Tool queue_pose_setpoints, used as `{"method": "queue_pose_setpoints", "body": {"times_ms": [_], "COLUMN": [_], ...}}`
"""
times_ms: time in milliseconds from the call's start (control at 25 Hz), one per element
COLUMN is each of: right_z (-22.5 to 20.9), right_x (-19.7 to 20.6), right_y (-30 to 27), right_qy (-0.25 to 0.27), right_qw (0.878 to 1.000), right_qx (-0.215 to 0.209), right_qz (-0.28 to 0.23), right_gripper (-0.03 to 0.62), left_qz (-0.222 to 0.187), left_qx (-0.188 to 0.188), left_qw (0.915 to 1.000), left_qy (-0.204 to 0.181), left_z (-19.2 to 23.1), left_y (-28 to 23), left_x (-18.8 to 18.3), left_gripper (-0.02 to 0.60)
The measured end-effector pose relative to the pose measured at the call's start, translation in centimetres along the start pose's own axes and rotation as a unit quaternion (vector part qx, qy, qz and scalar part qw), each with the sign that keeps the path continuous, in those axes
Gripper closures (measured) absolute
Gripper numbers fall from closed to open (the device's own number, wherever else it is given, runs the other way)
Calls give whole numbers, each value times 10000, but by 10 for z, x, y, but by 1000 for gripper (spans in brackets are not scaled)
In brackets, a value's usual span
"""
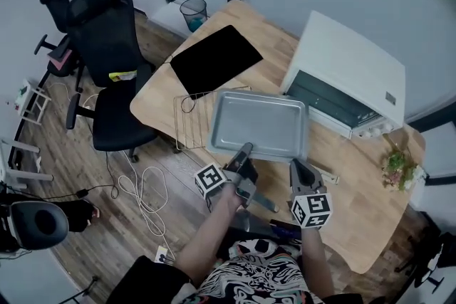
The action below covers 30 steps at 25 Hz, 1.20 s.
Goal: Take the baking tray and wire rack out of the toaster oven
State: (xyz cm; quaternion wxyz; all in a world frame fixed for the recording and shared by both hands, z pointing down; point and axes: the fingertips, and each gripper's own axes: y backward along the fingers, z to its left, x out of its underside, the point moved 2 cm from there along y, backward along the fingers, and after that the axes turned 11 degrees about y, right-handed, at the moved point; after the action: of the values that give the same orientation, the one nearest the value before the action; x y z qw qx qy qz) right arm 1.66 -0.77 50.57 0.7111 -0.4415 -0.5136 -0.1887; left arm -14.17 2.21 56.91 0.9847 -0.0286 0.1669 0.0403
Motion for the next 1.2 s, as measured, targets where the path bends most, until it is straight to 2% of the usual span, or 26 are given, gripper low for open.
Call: {"method": "queue_pose_setpoints", "body": {"times_ms": [240, 360, 640, 840, 1200], "right_z": [12, 16, 28, 38, 37], "right_x": [-5, -5, -4, -2, 7], "right_y": [-14, -18, -30, -36, -45], "right_qy": [159, 211, 315, 392, 403], "right_qw": [9995, 9991, 9974, 9956, 9942], "right_qx": [-260, -357, -635, -821, -910], "right_qz": [31, 59, 133, 205, 397], "right_gripper": [594, 594, 594, 594, 594], "left_qz": [-341, -561, -938, -1215, -1509], "left_qx": [29, 85, 218, -12, 66], "left_qw": [9994, 9983, 9953, 9925, 9885], "left_qy": [-54, 92, 67, 102, 16], "left_z": [-3, -2, -2, 10, 9], "left_y": [16, 25, 43, 59, 60], "left_x": [-25, -36, -61, -80, -118], "left_gripper": [506, 506, 506, 506, 506]}}
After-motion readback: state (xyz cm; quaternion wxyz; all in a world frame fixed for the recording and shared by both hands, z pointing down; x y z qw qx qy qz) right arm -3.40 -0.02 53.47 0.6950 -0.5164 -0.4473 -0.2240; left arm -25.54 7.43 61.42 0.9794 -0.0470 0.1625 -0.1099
